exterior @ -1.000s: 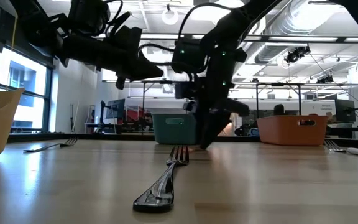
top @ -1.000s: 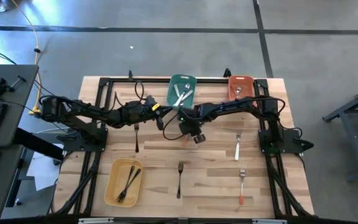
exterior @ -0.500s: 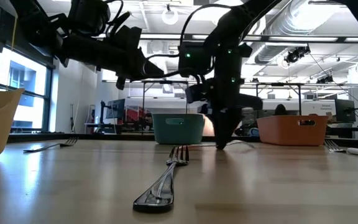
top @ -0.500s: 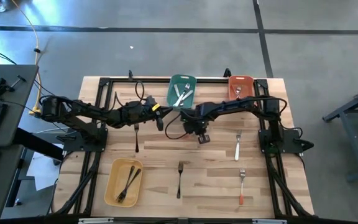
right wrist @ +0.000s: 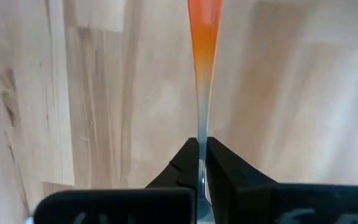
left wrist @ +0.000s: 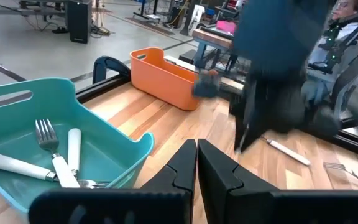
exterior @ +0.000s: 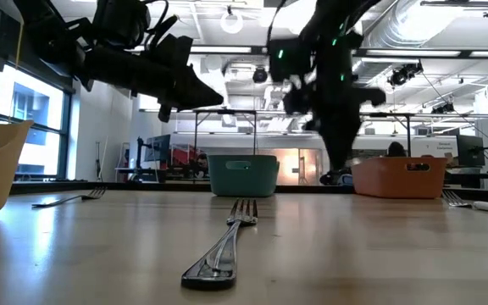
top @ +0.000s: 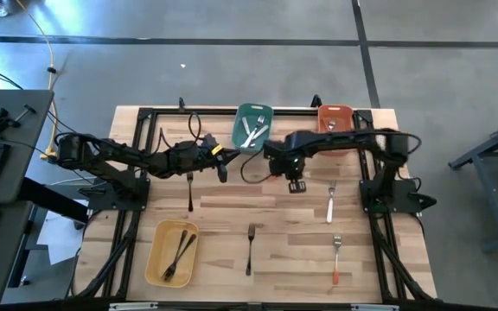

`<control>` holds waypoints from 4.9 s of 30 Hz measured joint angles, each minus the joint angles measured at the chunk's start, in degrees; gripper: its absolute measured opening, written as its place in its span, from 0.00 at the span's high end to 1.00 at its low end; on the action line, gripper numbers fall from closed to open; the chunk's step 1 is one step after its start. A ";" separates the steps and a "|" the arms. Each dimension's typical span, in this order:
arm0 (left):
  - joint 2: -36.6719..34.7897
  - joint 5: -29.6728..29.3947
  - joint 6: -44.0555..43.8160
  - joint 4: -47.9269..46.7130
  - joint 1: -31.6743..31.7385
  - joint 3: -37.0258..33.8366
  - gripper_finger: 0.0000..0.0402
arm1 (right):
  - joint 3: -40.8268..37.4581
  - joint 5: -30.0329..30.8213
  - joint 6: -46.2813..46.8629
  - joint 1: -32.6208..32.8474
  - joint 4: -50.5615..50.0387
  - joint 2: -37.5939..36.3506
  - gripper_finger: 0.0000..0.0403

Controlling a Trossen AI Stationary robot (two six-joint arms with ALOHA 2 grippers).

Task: Sort silverware by color (type)
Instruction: Put the orange fork into the orange bin, then put the black fork into the yellow bin

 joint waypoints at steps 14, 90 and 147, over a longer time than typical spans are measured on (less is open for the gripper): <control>0.02 0.00 1.37 0.22 -0.64 0.00 0.98 | -17.21 2.62 5.10 -22.82 5.89 -35.45 1.00; -9.85 -4.76 -30.46 -86.65 -13.88 22.04 0.89 | -59.42 -23.05 15.38 -29.58 89.29 -57.75 0.98; -5.43 7.08 -35.68 -86.49 -5.89 18.73 0.99 | -58.01 -22.93 16.48 -26.27 88.77 -57.77 0.98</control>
